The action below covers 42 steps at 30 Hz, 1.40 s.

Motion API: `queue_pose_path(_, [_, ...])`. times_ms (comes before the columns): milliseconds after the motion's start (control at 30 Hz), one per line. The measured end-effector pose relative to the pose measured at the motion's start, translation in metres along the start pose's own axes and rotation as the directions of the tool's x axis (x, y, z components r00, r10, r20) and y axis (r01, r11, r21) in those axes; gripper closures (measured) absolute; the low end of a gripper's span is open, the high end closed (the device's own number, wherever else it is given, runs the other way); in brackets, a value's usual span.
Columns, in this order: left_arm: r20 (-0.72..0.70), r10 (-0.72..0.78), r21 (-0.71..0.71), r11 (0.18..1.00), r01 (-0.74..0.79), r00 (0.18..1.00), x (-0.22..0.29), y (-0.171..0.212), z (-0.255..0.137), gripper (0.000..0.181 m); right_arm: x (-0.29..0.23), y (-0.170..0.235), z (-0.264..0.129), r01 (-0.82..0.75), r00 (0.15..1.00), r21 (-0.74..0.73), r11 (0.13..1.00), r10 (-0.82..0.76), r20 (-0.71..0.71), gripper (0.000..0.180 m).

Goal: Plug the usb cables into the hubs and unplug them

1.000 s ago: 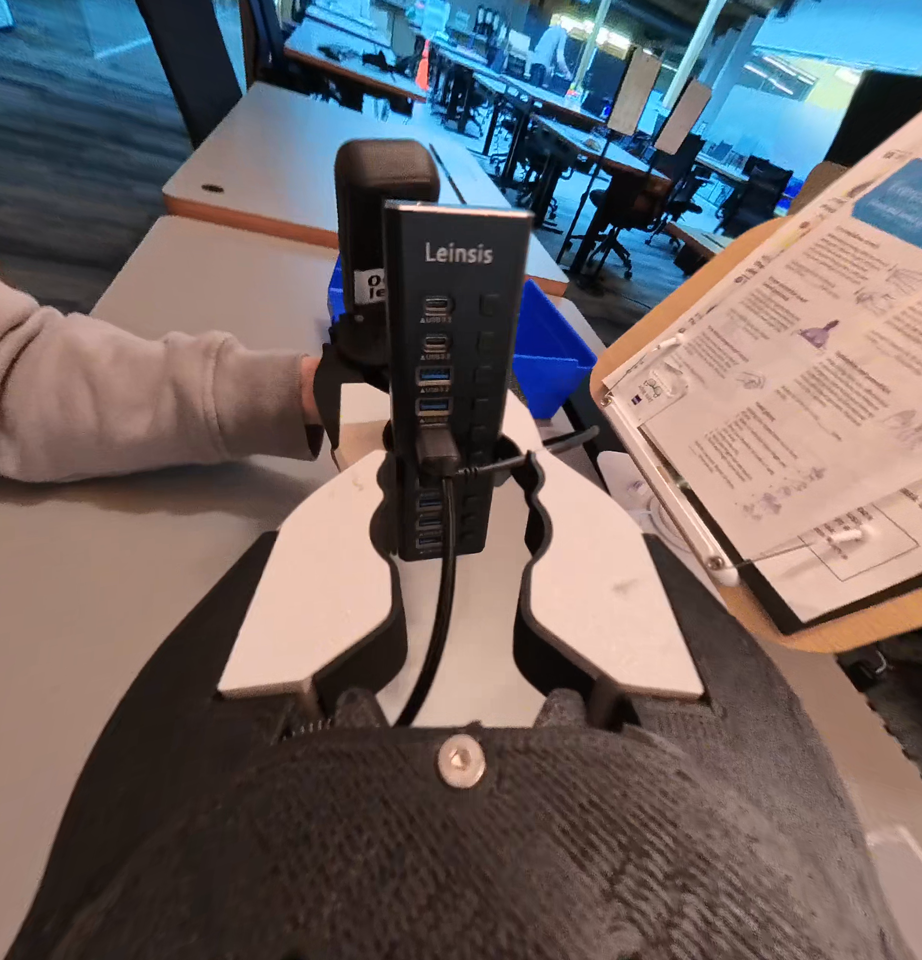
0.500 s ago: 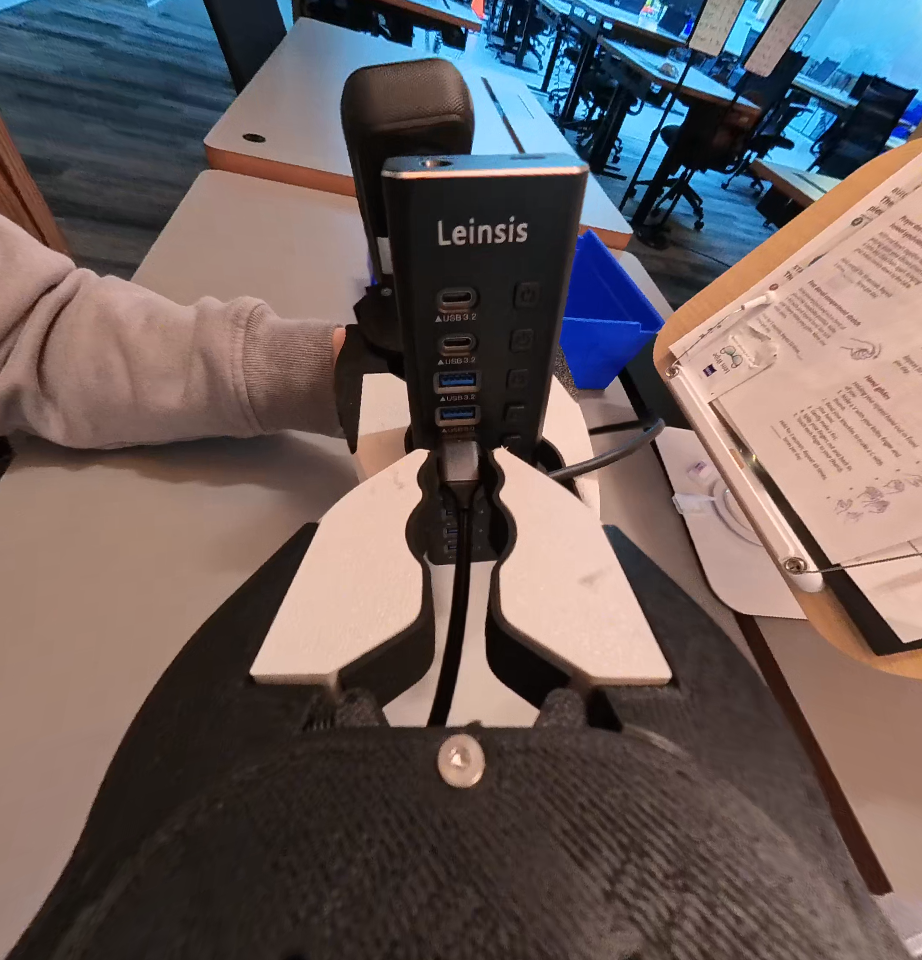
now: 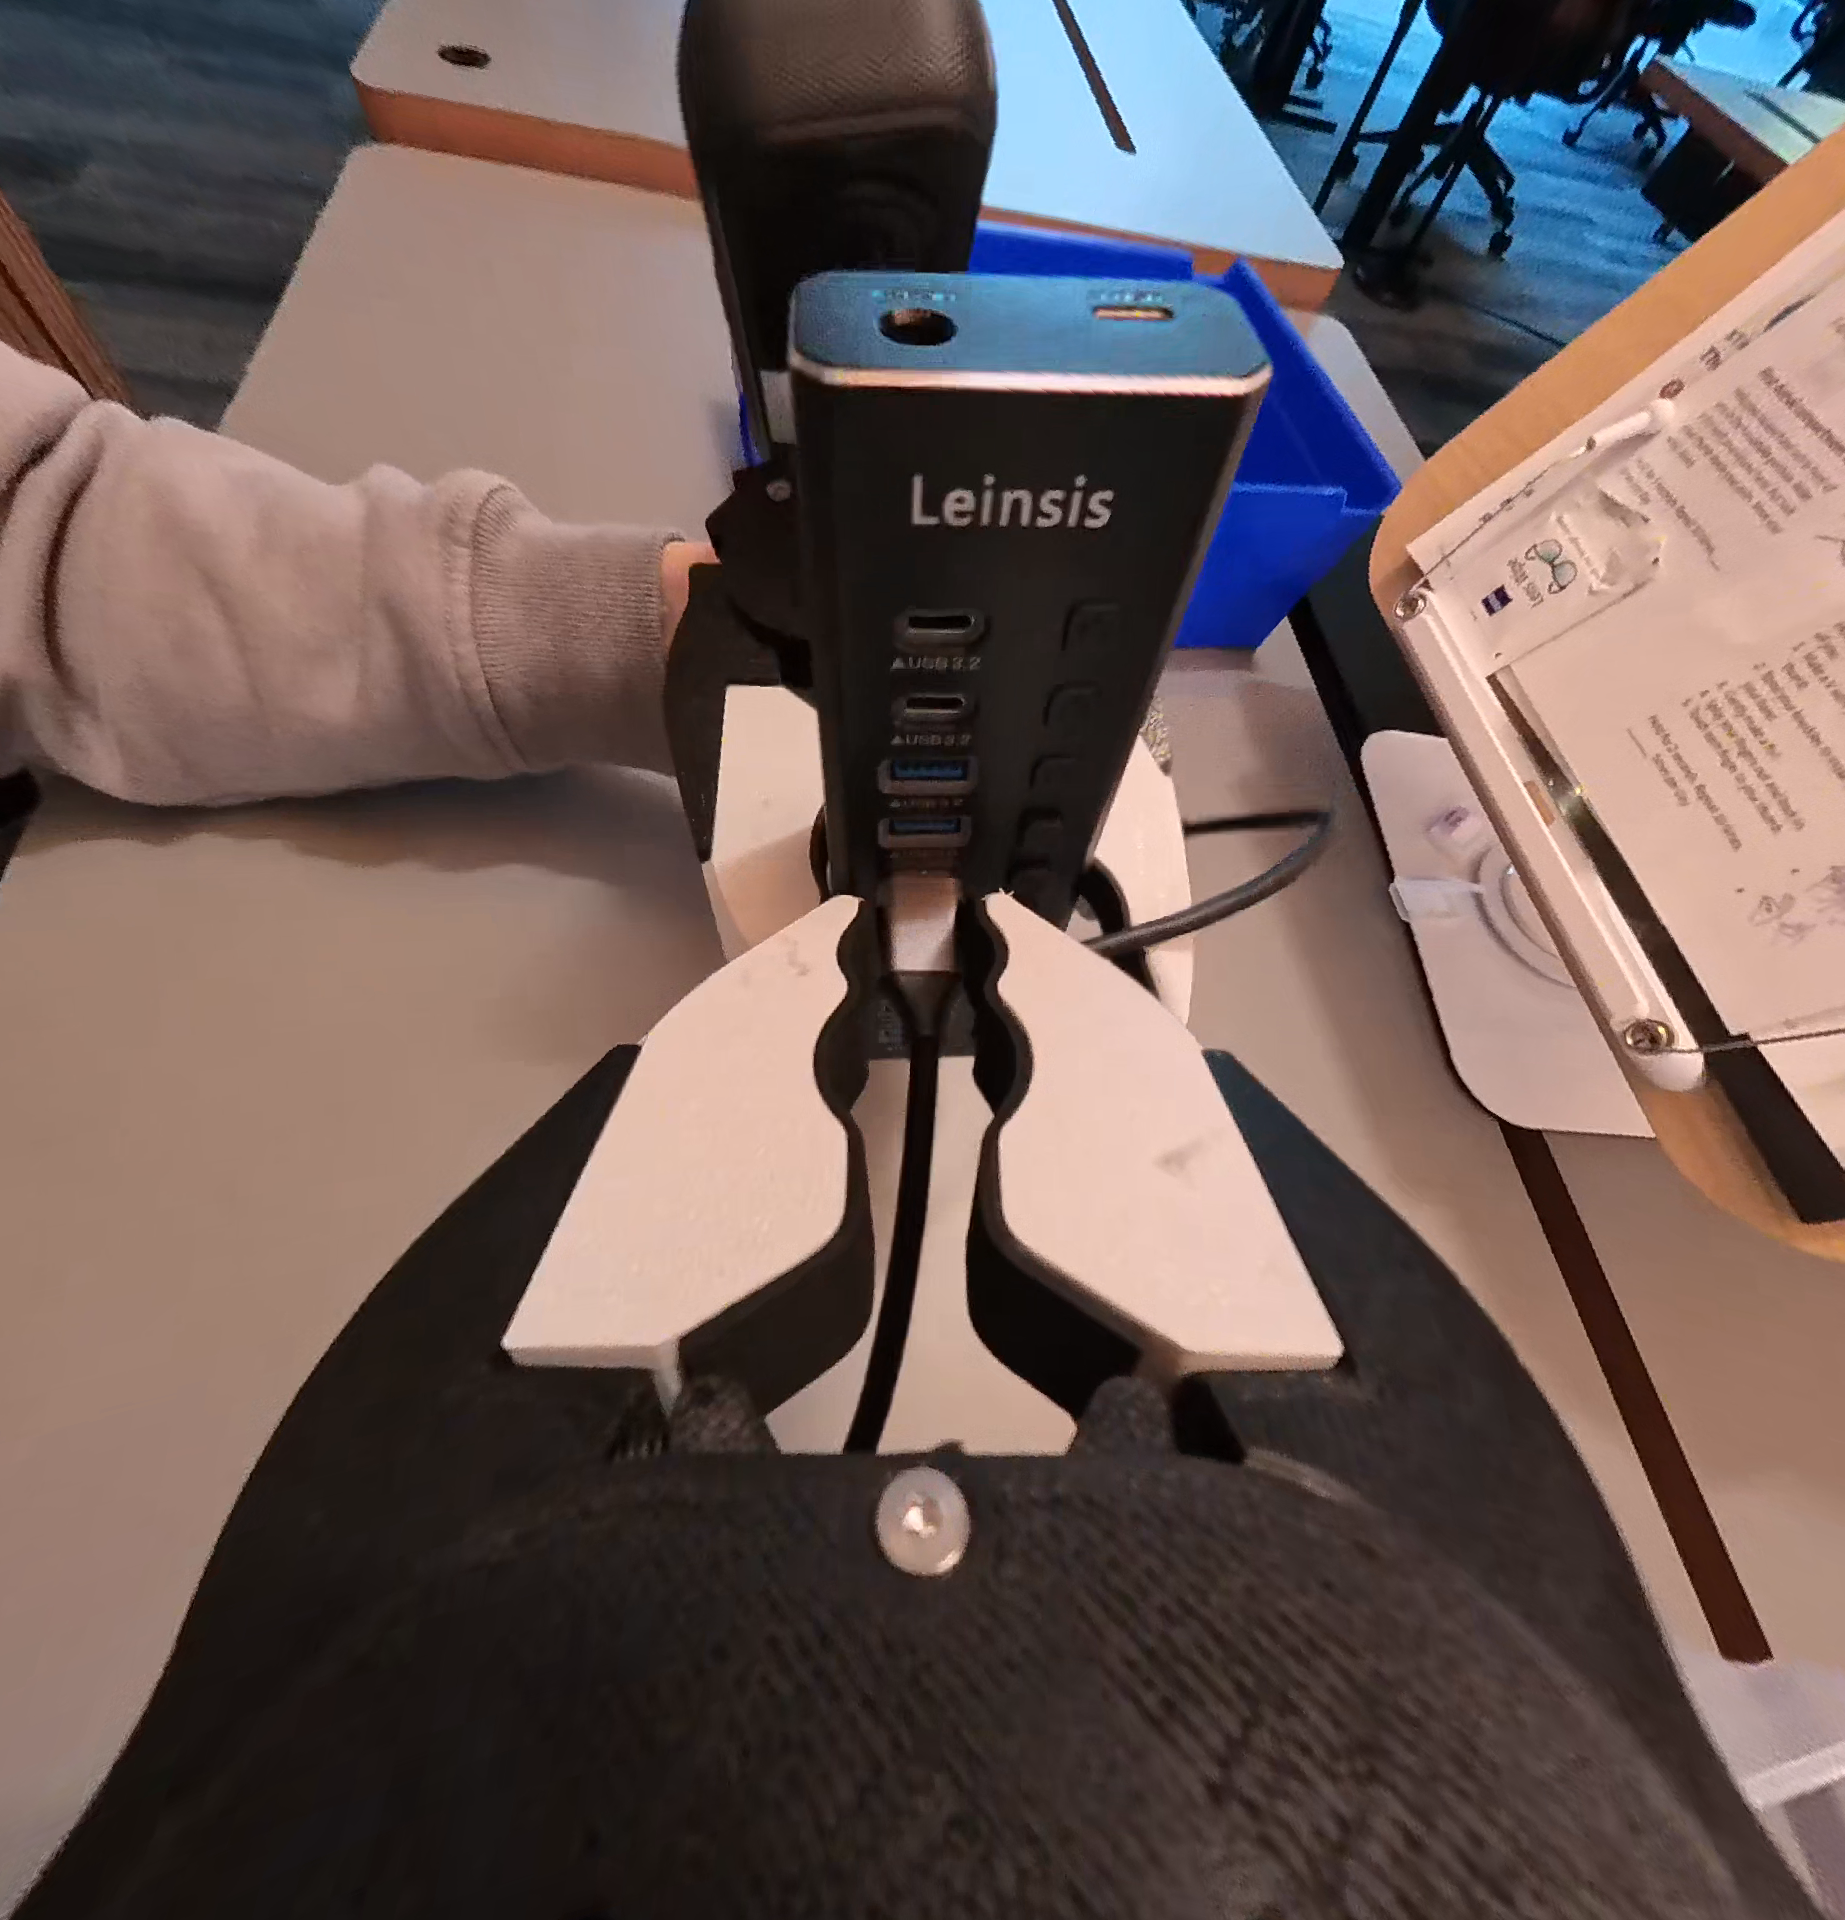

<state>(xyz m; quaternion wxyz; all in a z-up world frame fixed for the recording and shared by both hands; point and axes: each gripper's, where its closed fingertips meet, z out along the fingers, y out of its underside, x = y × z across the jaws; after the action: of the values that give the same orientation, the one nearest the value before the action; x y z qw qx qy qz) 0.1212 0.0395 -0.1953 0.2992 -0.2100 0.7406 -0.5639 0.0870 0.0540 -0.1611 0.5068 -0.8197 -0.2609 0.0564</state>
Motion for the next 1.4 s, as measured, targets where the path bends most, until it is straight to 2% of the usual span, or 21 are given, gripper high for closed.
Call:
queue_pose_path(233, [-0.012,0.021,0.059,0.998,-0.020,1.000,0.006,-0.019,-0.005,0.110,-0.004,-0.002,-0.012,0.008,1.000,0.014,1.000,-0.008,0.020,0.164])
queue_pose_path(333, [0.061,0.040,0.074,0.996,-0.044,0.997,-0.004,-0.021,-0.009,0.114,0.002,0.002,-0.011,-0.020,1.000,-0.001,1.000,0.020,-0.008,0.164])
queue_pose_path(400, [0.043,0.039,0.056,0.998,-0.042,0.998,-0.003,-0.018,-0.009,0.116,0.001,0.005,-0.009,-0.020,1.000,-0.004,1.000,0.020,0.010,0.164])
queue_pose_path(500, [0.036,0.073,0.014,0.997,-0.074,0.997,-0.001,-0.011,-0.007,0.117,-0.001,0.010,-0.007,-0.011,0.999,-0.007,1.000,0.011,0.045,0.174])
queue_pose_path(567, [-0.018,0.063,0.002,0.998,-0.063,0.998,0.008,-0.009,-0.002,0.117,0.001,-0.004,-0.009,-0.039,0.998,0.099,0.994,0.034,0.049,0.180])
queue_pose_path(633, [-0.022,0.035,0.046,0.998,-0.034,0.999,0.009,-0.015,0.003,0.117,0.003,-0.003,-0.013,-0.054,0.998,0.104,0.993,0.049,0.048,0.180])
queue_pose_path(700, [0.019,0.077,0.018,0.997,-0.077,0.997,0.006,-0.014,0.006,0.118,-0.001,0.004,-0.016,-0.028,0.999,0.057,0.998,0.026,0.046,0.180])
queue_pose_path(733, [0.037,0.102,-0.016,0.995,-0.101,0.994,0.004,-0.011,0.006,0.118,-0.007,0.009,-0.018,-0.019,0.998,0.014,1.000,0.018,0.068,0.177])
queue_pose_path(800, [0.043,0.108,-0.056,0.993,-0.106,0.993,0.002,-0.007,0.006,0.118,-0.008,0.015,-0.020,0.010,0.999,-0.024,1.000,-0.009,0.039,0.147])
queue_pose_path(900, [0.069,0.085,-0.021,0.996,-0.083,0.994,-0.003,-0.012,0.002,0.118,0.001,0.019,-0.017,0.058,0.998,-0.053,0.997,-0.060,-0.035,0.145])
queue_pose_path(1000, [0.077,0.072,0.037,0.997,-0.075,0.994,-0.005,-0.025,-0.008,0.118,0.005,0.007,-0.015,0.027,0.999,0.037,0.999,-0.026,-0.029,0.161])
queue_pose_path(1133, [0.090,0.062,0.081,0.994,-0.070,0.994,-0.006,-0.037,-0.017,0.117,0.006,-0.005,-0.018,0.053,0.998,0.130,0.990,-0.049,-0.034,0.162])
queue_pose_path(1400, [0.107,0.063,0.033,0.997,-0.067,0.992,-0.010,-0.034,-0.021,0.118,0.008,-0.011,-0.013,0.065,0.997,0.162,0.985,-0.058,-0.050,0.161])
